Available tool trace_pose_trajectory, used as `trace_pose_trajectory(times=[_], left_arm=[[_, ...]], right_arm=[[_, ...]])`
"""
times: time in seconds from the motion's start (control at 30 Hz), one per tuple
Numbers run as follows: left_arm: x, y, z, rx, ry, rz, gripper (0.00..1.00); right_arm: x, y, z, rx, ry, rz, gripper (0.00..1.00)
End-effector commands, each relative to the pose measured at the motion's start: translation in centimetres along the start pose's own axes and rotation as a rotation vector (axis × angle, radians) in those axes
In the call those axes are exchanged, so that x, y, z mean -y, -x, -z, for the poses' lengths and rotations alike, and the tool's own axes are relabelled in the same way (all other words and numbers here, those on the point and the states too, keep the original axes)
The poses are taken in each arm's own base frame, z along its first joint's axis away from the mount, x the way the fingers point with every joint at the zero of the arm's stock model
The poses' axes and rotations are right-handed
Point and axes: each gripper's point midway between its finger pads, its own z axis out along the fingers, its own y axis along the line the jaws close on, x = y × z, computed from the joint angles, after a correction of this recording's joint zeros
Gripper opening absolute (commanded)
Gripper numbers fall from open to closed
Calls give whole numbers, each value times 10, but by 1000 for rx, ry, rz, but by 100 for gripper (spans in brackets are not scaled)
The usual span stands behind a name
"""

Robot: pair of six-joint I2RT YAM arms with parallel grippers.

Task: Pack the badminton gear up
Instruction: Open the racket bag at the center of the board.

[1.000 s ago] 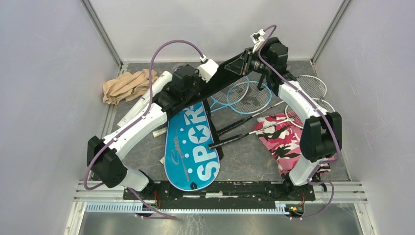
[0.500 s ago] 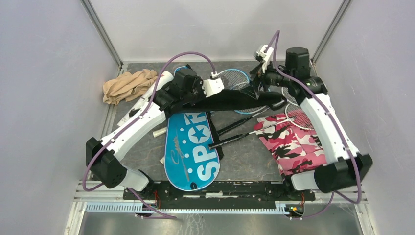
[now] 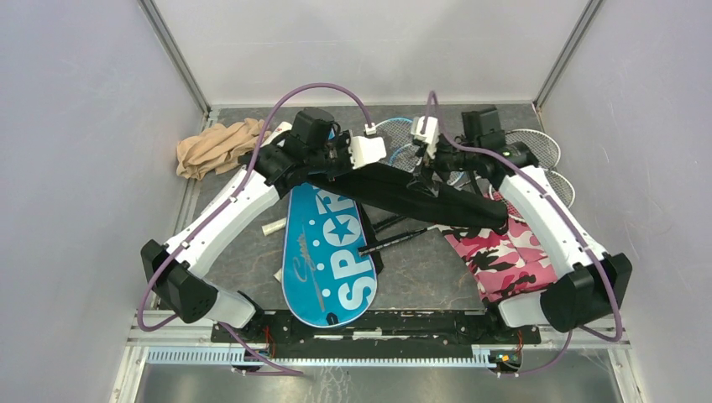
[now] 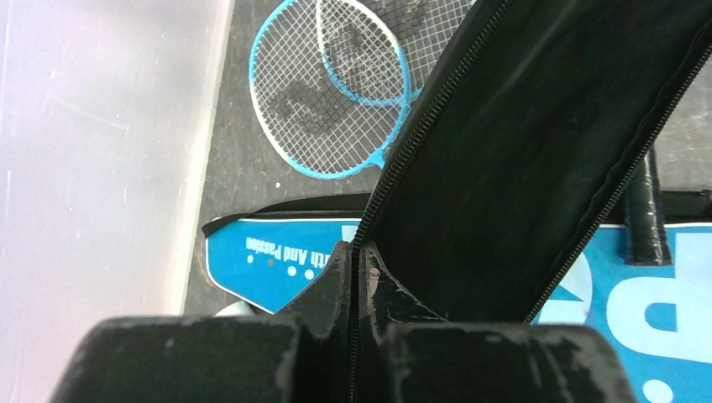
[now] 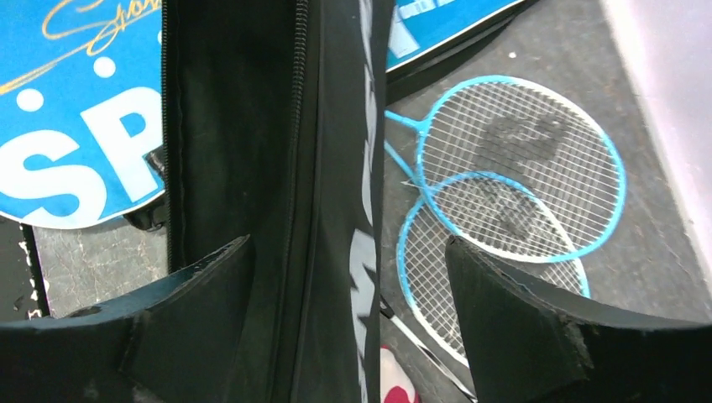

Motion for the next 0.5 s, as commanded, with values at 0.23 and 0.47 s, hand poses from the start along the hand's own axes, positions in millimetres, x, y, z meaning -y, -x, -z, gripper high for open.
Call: trace_pose_trajectory(times=[0.23, 0.47], left_arm=[[-7, 33, 15, 127, -7, -22, 2], [-80, 52, 26, 183, 351, 280, 78]], right_arm=[[30, -9, -44, -73, -105, -56, 14], [78, 20, -22, 31, -424, -217, 0]])
